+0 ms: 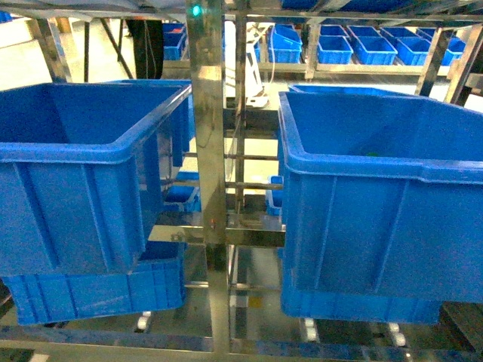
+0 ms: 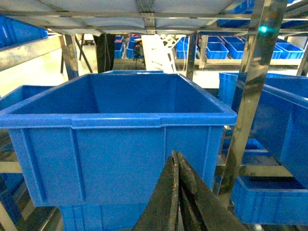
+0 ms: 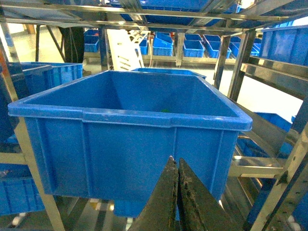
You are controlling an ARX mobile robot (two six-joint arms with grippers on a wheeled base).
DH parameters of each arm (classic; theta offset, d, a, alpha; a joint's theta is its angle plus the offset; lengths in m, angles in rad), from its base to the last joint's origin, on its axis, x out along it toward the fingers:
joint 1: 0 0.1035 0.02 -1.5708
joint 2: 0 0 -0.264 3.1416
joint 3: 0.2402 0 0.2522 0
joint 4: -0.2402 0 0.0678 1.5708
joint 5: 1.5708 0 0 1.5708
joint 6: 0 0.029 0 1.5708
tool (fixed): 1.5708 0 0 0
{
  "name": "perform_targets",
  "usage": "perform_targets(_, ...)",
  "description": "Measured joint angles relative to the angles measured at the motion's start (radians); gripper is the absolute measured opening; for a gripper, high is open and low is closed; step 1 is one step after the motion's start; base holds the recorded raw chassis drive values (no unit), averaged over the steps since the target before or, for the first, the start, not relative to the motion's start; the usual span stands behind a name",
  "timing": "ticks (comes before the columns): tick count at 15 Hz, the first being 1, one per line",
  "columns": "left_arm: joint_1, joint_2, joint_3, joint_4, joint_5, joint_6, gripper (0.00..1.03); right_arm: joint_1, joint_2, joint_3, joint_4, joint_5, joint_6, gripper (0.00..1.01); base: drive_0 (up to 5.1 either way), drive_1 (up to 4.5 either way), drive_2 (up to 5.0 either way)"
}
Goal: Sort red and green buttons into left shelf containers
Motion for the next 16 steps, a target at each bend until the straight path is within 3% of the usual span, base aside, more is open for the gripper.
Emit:
perform_targets(2,0.0,0.0,0.0,0.0,0.001,0.0,0.03,0.0,0.0,0.0,0.0,0.0,0.0,0.04,0.0,0.0,0.0)
perform_targets(5,0.0,0.0,0.0,-0.001,0.0,0.0,0.3,0.0,0.0,0.0,0.001,0.0,0.0,0.31,0.0,0.0,0.0)
perform_targets(10,0.0,0.0,0.0,0.0,0.001,0.0,0.95,0.0,0.0,0.0,0.001,0.0,0.0,0.97,0.0,0.0,0.0)
perform_targets(11,0.0,0.0,0.0,0.0,0.001,0.001,0.99,0.0,0.0,0.0,0.001,0.0,0.001,0.99,0.0,0.0,0.0)
perform_targets(16,0.0,0.0,0.0,0.0,0.001,0.0,0.98,0.0,0.0,0.0,0.001,0.0,0.002,0.98,0.0,0.0,0.0)
